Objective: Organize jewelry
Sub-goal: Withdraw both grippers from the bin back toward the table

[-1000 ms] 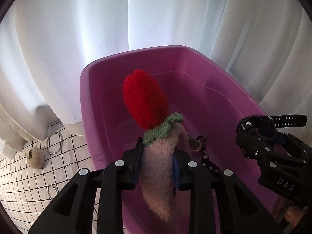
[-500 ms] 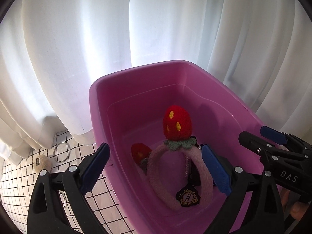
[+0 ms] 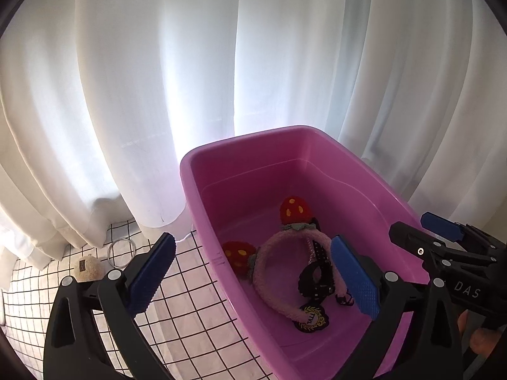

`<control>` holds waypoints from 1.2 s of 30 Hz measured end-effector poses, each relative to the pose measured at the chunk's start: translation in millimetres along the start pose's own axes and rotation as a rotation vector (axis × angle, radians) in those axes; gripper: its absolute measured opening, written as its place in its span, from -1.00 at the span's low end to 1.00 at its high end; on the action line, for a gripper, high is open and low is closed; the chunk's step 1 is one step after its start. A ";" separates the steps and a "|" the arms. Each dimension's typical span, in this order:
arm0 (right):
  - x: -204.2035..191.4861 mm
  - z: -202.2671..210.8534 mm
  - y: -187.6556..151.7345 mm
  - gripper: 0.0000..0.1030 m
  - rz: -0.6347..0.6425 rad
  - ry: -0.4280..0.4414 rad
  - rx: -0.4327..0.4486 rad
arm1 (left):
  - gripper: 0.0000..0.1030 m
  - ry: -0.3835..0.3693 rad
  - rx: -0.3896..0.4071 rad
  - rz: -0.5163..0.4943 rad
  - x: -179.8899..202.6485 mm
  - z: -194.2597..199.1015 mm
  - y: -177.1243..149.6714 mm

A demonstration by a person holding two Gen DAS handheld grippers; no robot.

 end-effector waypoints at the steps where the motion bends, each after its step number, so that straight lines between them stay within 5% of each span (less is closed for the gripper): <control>1: -3.3 1.6 -0.2 0.44 0.005 0.005 0.003 | 0.88 -0.002 0.004 0.008 -3.7 4.0 -0.4; 21: -95.8 10.5 -1.0 0.44 0.131 0.116 0.012 | 0.88 0.077 0.042 0.149 -81.8 54.2 -18.0; 36: -163.5 9.2 -18.2 0.44 0.220 0.228 -0.011 | 0.88 0.196 0.024 0.311 -184.7 99.8 -71.9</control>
Point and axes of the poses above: each gripper's, at about its wrist camera, not at the fingertips, and z roughly against the way its jaws point, x to its right, y to its top, the point moved 7 cm from there along -z, roughly the way its jaws point, and after that the axes turned 1 degree about -z, right-handed, at the moved point
